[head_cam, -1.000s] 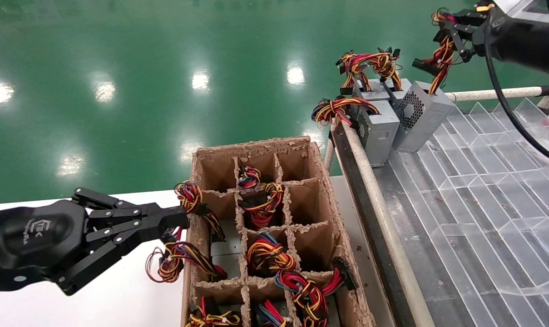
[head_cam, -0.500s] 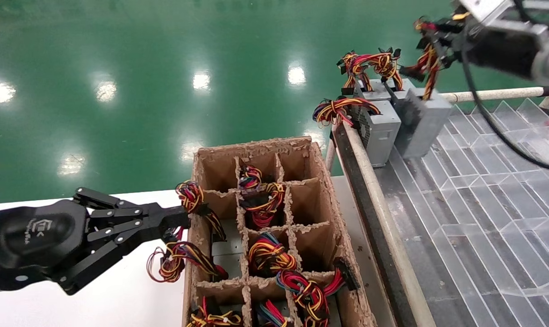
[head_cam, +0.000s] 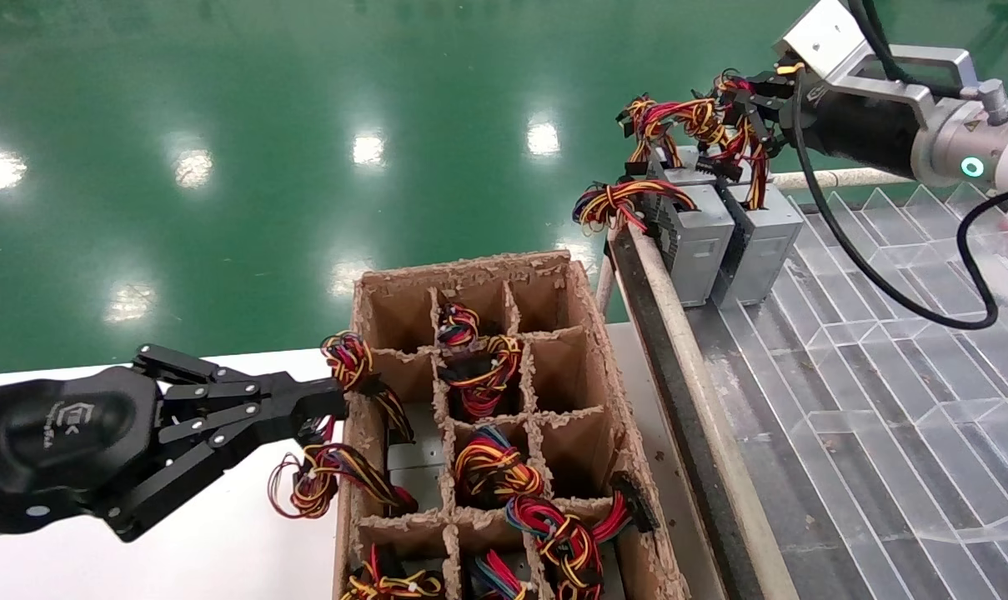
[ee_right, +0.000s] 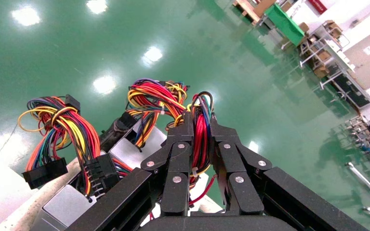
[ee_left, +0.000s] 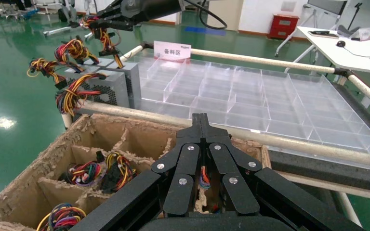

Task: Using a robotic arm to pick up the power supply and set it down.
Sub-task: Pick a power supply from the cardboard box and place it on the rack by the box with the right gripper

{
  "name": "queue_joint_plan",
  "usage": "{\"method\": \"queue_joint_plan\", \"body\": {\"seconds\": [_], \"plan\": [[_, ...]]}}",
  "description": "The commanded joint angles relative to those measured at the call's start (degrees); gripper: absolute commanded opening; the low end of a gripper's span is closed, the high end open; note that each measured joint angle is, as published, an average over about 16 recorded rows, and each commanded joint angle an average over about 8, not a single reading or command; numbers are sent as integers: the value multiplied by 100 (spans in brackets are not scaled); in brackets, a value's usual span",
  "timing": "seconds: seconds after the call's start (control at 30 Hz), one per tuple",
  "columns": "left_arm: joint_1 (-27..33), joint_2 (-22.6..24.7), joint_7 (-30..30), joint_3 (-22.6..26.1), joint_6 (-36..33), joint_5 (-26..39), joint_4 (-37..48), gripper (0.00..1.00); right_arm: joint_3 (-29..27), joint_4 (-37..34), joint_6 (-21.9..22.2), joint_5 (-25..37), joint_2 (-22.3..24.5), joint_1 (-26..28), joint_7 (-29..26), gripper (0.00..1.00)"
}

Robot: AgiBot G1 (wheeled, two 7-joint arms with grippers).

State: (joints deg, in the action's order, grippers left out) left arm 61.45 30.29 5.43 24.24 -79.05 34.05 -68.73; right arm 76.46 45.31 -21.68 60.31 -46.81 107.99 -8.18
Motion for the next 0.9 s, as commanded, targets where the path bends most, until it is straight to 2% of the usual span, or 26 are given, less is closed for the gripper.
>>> {"method": "queue_joint_plan", "body": {"seconds": [0.03,0.07,0.1,0.6,0.9], "plan": [[0,0,0,0,0,0,0,0,-33,-58,-31,-36,-30,-16,47,83],[0,0,0,0,0,0,0,0,-49,-76,-45,-51,-38,-17,69,94],[0,0,0,0,0,0,0,0,-64,-93,-58,-65,-45,-18,90,100],[0,0,0,0,0,0,0,0,-235,-161,-174,-203,-110,7,310,100],[0,0,0,0,0,0,0,0,-455,166,-221,-408,-17,4,452,100]]}}
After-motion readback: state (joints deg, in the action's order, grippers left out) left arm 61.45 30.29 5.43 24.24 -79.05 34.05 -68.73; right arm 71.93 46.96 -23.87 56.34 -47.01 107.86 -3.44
